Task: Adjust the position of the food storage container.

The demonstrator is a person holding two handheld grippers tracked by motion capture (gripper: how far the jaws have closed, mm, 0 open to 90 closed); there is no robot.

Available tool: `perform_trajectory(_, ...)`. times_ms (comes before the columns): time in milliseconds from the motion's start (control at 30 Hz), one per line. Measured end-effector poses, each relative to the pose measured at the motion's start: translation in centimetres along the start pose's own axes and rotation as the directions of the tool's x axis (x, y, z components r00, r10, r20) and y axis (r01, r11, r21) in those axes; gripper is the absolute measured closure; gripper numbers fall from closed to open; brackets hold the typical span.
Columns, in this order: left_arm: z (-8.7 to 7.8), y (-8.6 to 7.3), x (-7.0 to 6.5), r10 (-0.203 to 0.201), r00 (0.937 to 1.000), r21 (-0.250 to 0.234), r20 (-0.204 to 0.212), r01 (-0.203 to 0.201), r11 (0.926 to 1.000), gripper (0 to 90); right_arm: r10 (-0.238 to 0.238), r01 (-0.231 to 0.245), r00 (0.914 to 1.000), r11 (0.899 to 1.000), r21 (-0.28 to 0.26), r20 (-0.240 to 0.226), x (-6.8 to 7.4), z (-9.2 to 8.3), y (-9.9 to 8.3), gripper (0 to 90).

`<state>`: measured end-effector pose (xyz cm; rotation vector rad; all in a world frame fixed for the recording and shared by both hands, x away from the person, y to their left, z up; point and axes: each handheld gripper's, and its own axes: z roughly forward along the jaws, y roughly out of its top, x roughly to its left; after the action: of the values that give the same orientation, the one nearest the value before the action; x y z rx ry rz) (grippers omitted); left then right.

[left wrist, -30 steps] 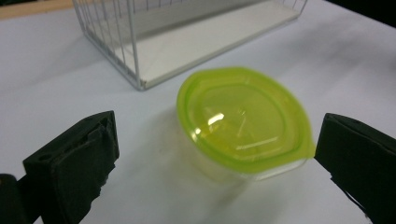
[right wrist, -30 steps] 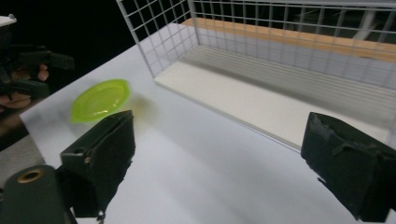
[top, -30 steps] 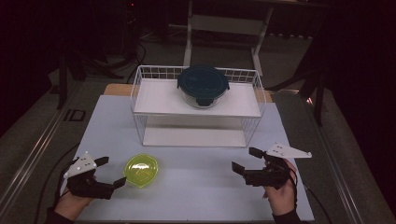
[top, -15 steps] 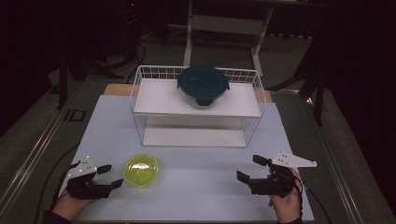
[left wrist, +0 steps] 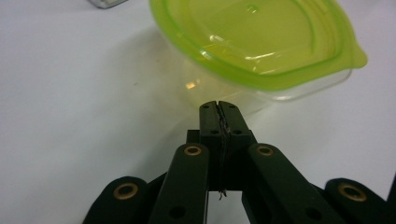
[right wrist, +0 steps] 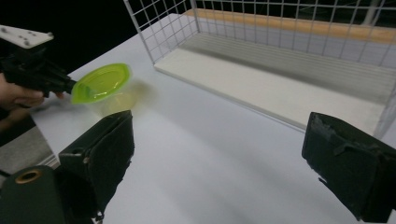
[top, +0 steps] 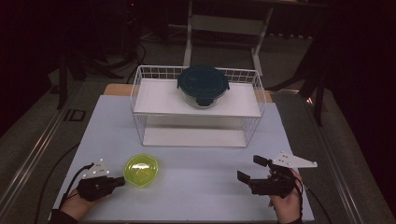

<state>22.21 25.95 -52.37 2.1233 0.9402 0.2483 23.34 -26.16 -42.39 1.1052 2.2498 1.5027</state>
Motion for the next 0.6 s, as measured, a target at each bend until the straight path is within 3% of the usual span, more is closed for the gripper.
perform_trajectory(400, 2.3, 1.8, -1.5, 0.041, 0.9969, 0.013, 0.067, -0.042, 0.999, 88.6, 0.002, -0.002, 1.0, 1.0, 0.004, -0.001, -0.1, 0.0, -0.1, 9.0)
perform_trajectory(600, 3.0, 2.4, -1.4, 0.05, 0.9977, 0.03, 0.047, -0.051, 0.9982, 88.7, 0.001, -0.001, 1.0, 1.0, 0.004, -0.004, -0.1, 0.0, -0.1, 9.0)
